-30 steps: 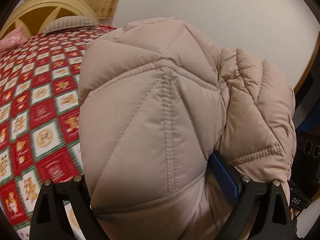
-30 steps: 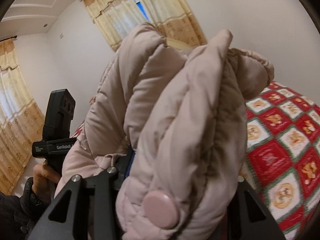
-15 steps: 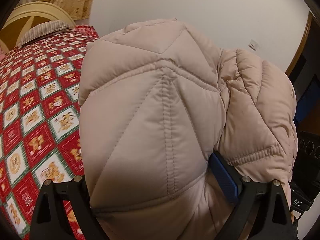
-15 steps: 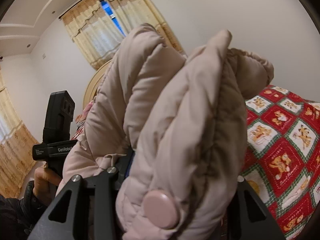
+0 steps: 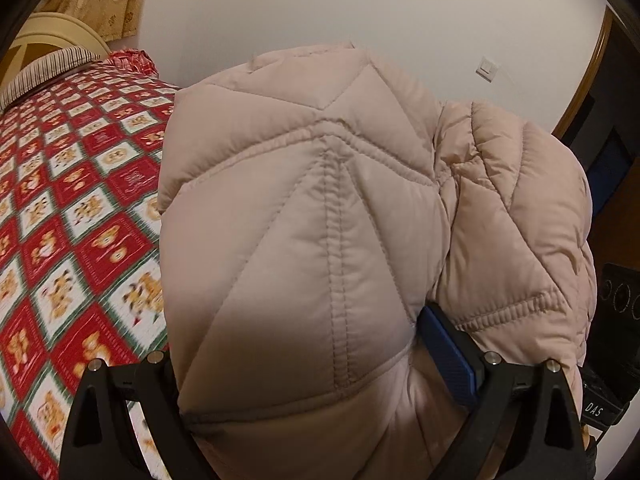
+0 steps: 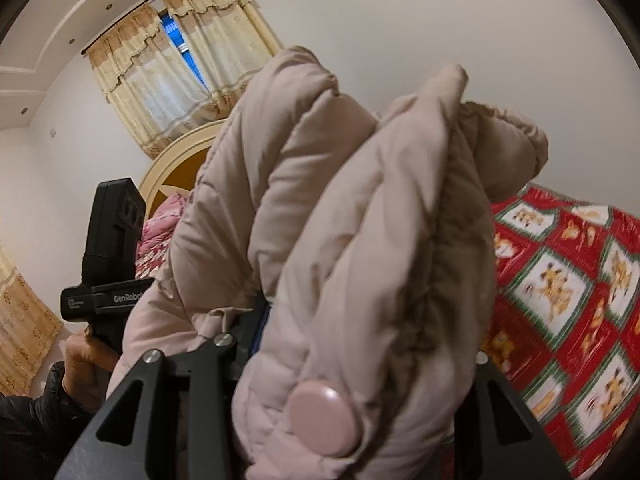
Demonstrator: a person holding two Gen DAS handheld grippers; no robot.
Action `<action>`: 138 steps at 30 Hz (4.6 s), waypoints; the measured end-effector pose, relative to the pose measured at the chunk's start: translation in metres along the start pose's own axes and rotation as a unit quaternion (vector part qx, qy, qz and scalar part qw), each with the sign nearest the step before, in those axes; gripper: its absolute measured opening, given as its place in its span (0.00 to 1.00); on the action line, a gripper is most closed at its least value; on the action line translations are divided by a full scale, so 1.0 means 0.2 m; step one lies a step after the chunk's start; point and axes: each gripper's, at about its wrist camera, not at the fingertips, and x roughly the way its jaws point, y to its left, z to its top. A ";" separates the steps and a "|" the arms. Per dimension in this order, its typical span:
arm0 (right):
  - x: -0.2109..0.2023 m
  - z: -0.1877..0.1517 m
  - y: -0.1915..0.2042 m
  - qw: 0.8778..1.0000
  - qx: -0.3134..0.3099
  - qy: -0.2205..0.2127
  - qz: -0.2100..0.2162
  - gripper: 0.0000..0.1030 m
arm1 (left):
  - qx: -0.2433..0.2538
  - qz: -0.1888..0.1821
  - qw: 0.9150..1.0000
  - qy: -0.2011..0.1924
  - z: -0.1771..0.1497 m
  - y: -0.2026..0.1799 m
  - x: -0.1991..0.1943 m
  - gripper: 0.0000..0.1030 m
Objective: Fold large clothes
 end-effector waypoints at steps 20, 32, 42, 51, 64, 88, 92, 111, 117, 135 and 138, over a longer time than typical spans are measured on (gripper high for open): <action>0.28 -0.25 -0.39 0.978 0.203 0.048 0.031 0.55 | -0.040 0.045 0.998 0.034 0.07 0.13 0.50 0.99; -0.38 -0.15 0.15 0.990 0.073 -0.045 -0.112 0.47 | -0.024 0.053 0.998 0.024 0.06 0.13 0.53 0.99; 0.20 0.00 0.41 0.969 -0.068 0.085 -0.220 0.54 | -0.013 0.078 0.997 0.023 0.07 0.10 0.51 0.99; 0.30 -0.14 0.21 0.981 0.008 0.073 -0.182 0.55 | -0.017 0.084 0.996 0.028 0.08 0.14 0.59 0.99; 0.50 -0.12 0.20 0.954 -0.032 0.116 -0.275 0.55 | -0.034 0.103 0.993 0.051 -0.02 0.13 0.42 0.99; -0.30 -0.54 0.53 0.964 0.005 0.039 -0.264 0.98 | 0.052 0.157 0.984 0.059 -0.48 -0.14 -0.03 0.99; -0.39 -0.67 0.55 0.960 0.029 0.054 -0.273 0.98 | 0.062 0.169 0.981 0.070 -0.63 -0.21 -0.06 0.99; -0.90 -0.56 1.21 0.959 -0.068 -0.114 -0.251 1.00 | 0.095 0.227 0.965 -0.087 -0.71 -0.41 -0.74 0.99; -1.02 -0.55 1.22 0.944 -0.069 -0.200 -0.252 1.00 | 0.119 0.239 0.949 -0.167 -0.70 -0.52 -0.92 0.99; -1.04 -0.57 1.19 0.941 -0.036 -0.220 -0.255 1.00 | 0.143 0.258 0.930 -0.220 -0.71 -0.66 -1.05 0.99; -1.05 -0.57 1.19 0.942 -0.031 -0.219 -0.254 1.00 | 0.138 0.256 0.932 -0.216 -0.71 -0.65 -1.04 0.99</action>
